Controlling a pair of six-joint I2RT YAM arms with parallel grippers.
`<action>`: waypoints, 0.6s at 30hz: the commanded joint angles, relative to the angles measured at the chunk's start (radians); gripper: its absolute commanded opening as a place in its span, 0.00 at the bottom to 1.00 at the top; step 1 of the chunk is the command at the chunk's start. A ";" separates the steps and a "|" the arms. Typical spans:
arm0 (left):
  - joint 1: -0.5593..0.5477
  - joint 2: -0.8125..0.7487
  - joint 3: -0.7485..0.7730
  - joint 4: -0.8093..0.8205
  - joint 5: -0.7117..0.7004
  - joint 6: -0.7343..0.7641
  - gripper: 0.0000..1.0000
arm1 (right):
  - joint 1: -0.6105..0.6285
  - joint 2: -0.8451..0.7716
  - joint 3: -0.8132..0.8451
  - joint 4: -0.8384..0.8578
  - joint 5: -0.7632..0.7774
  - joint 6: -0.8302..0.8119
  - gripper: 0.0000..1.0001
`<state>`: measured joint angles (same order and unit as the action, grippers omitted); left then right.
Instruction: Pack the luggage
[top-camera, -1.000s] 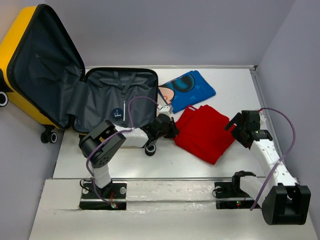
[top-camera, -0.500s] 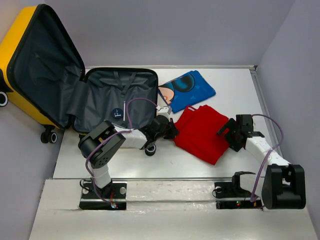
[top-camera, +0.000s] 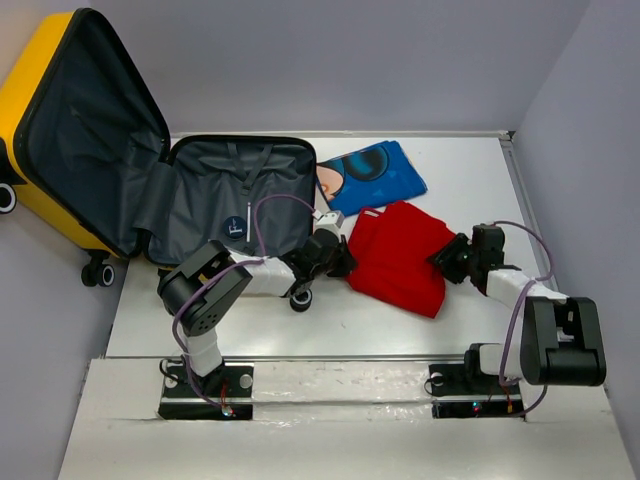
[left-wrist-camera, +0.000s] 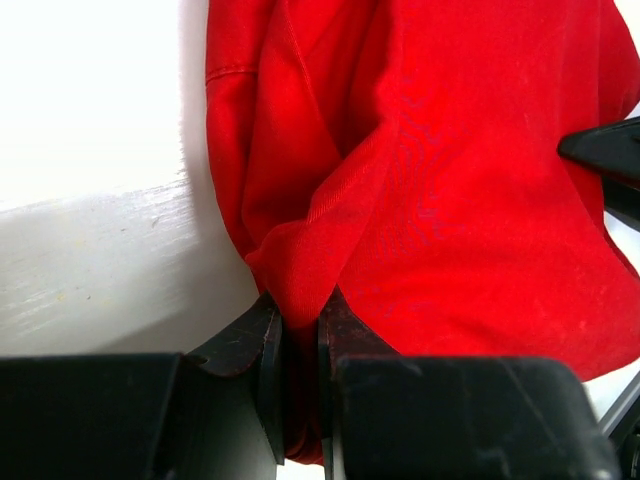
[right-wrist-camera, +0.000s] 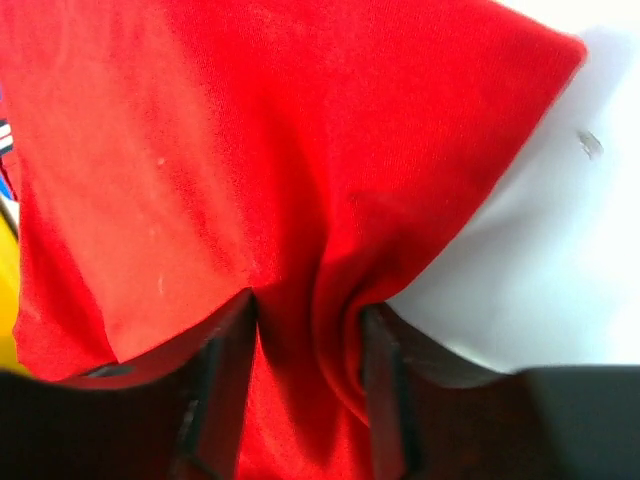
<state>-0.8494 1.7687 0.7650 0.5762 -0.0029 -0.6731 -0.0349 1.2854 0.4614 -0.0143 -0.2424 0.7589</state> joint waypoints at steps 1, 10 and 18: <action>-0.031 0.037 0.056 0.013 0.021 0.010 0.06 | 0.018 0.080 -0.076 0.080 -0.215 0.014 0.36; -0.057 -0.003 0.065 -0.015 0.018 0.017 0.06 | 0.018 -0.199 -0.161 0.163 -0.230 0.040 0.07; -0.073 -0.210 0.120 -0.073 0.057 0.026 0.06 | 0.018 -0.557 -0.023 -0.073 -0.245 0.005 0.07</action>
<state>-0.8963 1.7088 0.8009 0.4564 -0.0040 -0.6548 -0.0380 0.8234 0.3279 -0.0223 -0.3611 0.7753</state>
